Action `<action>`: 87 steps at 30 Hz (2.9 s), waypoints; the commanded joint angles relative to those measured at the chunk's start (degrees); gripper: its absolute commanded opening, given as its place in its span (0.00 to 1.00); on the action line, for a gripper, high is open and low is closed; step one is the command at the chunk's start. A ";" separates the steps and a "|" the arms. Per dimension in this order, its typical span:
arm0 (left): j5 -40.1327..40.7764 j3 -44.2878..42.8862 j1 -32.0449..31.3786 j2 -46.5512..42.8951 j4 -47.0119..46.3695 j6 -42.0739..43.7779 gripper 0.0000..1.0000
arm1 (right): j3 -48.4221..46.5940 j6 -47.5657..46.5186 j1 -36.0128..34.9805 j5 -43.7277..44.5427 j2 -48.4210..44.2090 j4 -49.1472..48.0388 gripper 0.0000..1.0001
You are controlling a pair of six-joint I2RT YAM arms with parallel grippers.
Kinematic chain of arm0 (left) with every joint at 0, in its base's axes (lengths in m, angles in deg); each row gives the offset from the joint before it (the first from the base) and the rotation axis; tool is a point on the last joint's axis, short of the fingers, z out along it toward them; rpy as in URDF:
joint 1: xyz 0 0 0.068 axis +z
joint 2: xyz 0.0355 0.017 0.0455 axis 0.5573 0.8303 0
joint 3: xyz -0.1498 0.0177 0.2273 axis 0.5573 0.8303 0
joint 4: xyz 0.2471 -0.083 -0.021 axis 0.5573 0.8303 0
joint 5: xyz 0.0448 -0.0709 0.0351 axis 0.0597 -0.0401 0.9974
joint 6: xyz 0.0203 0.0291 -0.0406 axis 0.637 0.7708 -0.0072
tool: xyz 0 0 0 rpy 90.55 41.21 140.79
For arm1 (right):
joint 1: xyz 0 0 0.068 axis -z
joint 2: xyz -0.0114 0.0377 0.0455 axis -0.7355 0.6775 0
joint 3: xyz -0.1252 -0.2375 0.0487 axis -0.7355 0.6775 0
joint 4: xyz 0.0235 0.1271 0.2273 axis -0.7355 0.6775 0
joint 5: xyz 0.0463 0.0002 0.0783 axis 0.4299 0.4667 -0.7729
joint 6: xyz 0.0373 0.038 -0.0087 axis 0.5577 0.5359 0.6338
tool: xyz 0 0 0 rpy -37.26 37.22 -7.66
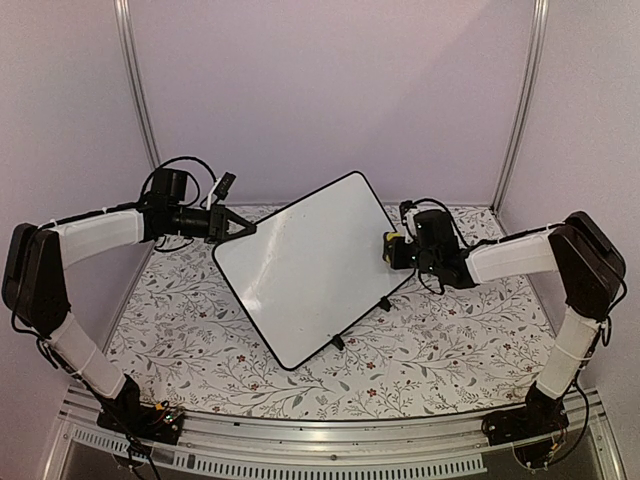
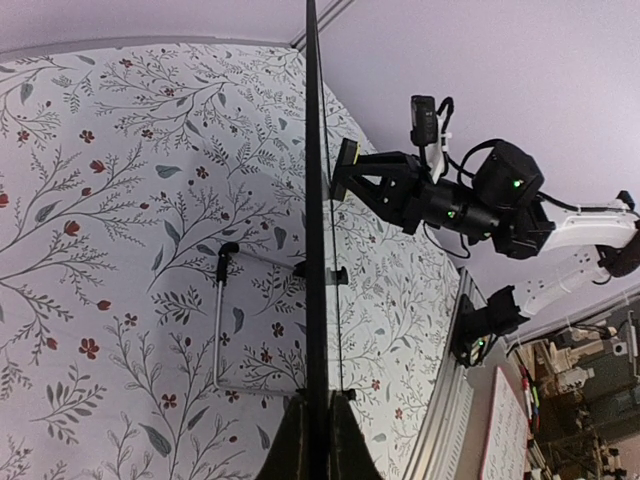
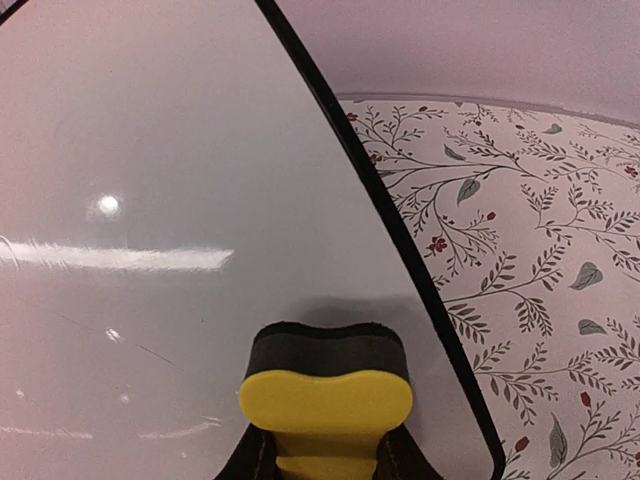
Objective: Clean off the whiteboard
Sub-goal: Erase the whiteboard at the center of the board.
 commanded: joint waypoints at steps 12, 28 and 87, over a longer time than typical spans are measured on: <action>-3.46 0.40 -0.92 0.13 -1.03 3.42 0.00 | 6.82 2.38 -3.27 -0.17 -4.10 5.56 0.00; -3.43 0.42 -0.92 0.07 -1.03 3.31 0.00 | -8.79 -4.18 -0.08 7.04 -11.49 12.62 0.00; -2.98 0.51 -0.88 -0.19 -1.05 3.23 0.00 | 5.68 -0.01 -2.94 6.22 -21.82 15.88 0.00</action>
